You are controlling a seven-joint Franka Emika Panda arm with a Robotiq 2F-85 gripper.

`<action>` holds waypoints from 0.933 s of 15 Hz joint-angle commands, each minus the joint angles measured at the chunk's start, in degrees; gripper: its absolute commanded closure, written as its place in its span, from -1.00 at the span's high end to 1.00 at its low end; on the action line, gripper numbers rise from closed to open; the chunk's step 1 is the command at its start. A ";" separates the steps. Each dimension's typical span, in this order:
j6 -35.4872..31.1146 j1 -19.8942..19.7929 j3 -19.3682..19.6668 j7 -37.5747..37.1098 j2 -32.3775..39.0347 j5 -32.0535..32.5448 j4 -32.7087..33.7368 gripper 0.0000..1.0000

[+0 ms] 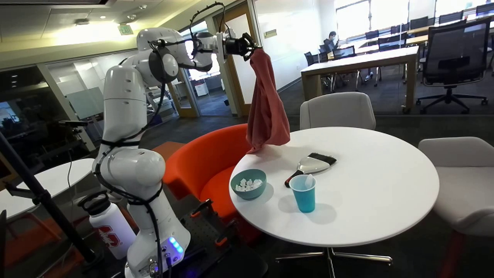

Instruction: Put the peach sweatshirt on the table

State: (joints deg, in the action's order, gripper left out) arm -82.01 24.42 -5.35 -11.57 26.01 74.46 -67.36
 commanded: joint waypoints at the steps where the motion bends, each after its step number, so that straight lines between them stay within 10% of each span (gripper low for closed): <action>1: 0.88 -1.33 -1.07 -3.88 -2.91 -6.87 -4.21 -0.99; 14: -20.45 -6.33 -1.71 -25.44 -10.29 -27.61 -28.36 -0.99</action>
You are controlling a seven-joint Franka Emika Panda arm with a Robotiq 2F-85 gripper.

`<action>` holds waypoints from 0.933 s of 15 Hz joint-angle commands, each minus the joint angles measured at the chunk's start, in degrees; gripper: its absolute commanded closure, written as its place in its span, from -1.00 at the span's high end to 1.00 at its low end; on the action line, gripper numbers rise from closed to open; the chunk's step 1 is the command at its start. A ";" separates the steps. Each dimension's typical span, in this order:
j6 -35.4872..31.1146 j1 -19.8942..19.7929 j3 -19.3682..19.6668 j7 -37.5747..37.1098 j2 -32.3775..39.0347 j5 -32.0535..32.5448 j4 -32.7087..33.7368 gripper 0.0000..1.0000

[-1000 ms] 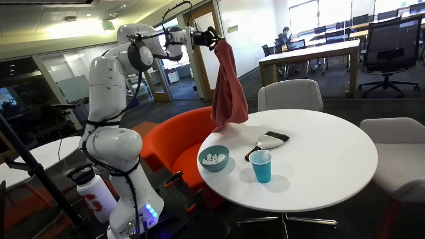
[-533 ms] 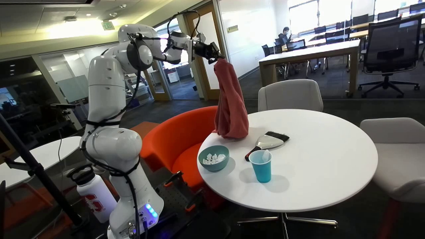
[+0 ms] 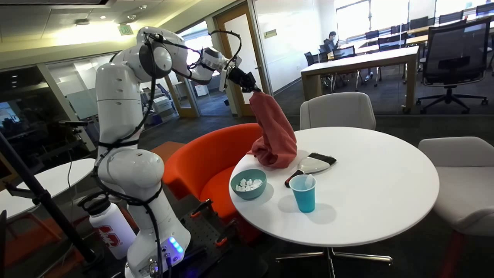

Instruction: Put the peach sweatshirt on the table

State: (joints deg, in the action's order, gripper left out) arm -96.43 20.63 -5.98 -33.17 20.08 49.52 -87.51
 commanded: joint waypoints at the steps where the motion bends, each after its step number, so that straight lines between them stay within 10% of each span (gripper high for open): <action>1: -8.06 -3.20 -0.97 -4.88 -4.90 -3.96 -10.18 -0.99; 14: -29.27 -7.59 1.52 -9.22 -6.05 -15.82 -28.62 -0.99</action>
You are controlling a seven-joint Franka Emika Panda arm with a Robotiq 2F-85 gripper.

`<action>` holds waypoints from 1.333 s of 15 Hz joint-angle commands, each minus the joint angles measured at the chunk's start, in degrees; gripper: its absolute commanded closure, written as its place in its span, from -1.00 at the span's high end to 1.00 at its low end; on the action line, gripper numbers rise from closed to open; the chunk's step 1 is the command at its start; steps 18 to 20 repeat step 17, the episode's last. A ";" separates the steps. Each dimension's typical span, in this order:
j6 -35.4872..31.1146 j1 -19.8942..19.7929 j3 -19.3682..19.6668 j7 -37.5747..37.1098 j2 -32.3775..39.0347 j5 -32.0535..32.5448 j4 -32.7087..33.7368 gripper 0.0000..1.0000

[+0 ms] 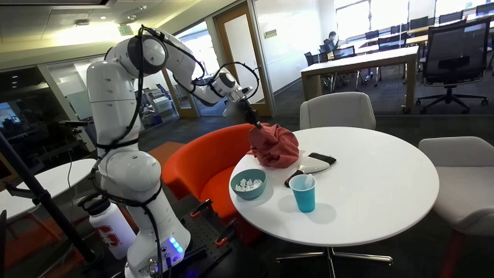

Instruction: Put the peach sweatshirt on the table

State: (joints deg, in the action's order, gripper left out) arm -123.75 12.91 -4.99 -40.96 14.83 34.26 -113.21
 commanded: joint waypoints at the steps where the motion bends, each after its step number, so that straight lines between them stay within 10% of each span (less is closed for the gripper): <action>1: -1.50 0.36 0.58 -1.41 -0.67 -0.31 -3.05 -0.99; 2: -0.60 0.62 0.54 -1.47 -0.81 -0.15 -2.94 -0.99; 3: 0.00 0.76 0.49 -1.51 -1.06 -0.30 -2.88 -0.45; 13: 5.60 1.96 -2.89 -2.44 -12.32 -2.08 -0.30 0.91; 20: 9.91 1.48 -5.13 -2.45 -15.40 -3.69 0.69 1.00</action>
